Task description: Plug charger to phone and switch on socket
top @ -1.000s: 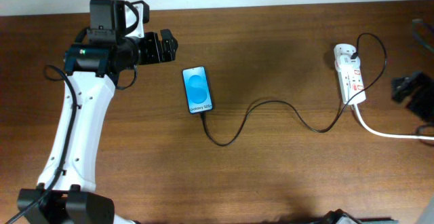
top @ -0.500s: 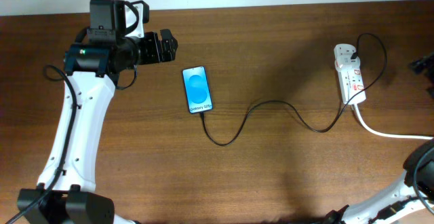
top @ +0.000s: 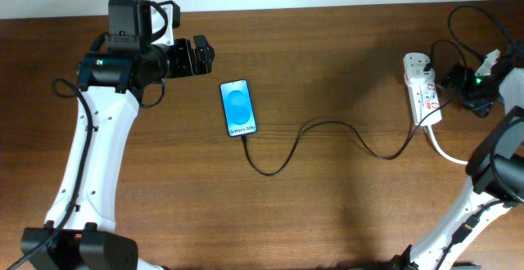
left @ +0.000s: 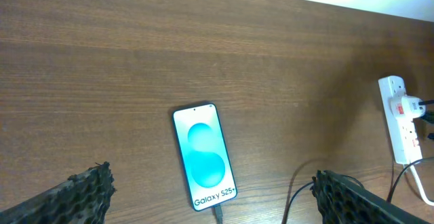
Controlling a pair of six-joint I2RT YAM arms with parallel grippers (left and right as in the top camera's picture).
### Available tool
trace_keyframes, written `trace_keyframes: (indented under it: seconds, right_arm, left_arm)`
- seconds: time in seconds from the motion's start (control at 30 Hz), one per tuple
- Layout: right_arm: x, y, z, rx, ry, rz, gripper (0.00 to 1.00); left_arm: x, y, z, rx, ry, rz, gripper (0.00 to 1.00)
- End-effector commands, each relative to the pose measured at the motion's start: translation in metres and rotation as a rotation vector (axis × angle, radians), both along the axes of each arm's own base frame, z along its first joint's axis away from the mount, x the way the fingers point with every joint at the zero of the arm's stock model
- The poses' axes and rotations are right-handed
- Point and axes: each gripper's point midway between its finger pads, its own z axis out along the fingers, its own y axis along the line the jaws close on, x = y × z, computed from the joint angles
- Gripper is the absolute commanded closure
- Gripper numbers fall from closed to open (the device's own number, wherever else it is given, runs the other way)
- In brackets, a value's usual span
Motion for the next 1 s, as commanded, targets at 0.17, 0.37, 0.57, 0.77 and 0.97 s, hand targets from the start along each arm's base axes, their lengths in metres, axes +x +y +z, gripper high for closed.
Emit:
trace_keyframes:
  seconds: [0.17, 0.37, 0.57, 0.77, 0.97]
  right_arm:
    - [0.006, 0.028, -0.029, -0.035, 0.079, 0.066, 0.01]
    - [-0.011, 0.039, -0.035, 0.000, 0.158, 0.074, 0.01]
    - [-0.022, 0.053, -0.038, 0.023, 0.218, 0.094, 0.01]
    - [-0.027, 0.006, 0.011, 0.010, 0.150, -0.057, 0.01]
    - [-0.071, -0.055, 0.142, -0.038, -0.082, -0.271, 0.02]
  left_arm:
    - [-0.002, 0.003, 0.012, 0.012, -0.035, -0.003, 0.01]
    - [-0.002, 0.002, 0.012, 0.012, -0.035, -0.004, 0.01]
    - [-0.002, 0.003, 0.012, 0.012, -0.035, -0.004, 0.01]
    - [-0.002, 0.003, 0.012, 0.012, -0.035, -0.004, 0.01]
    - [-0.002, 0.003, 0.012, 0.012, -0.035, -0.004, 0.01]
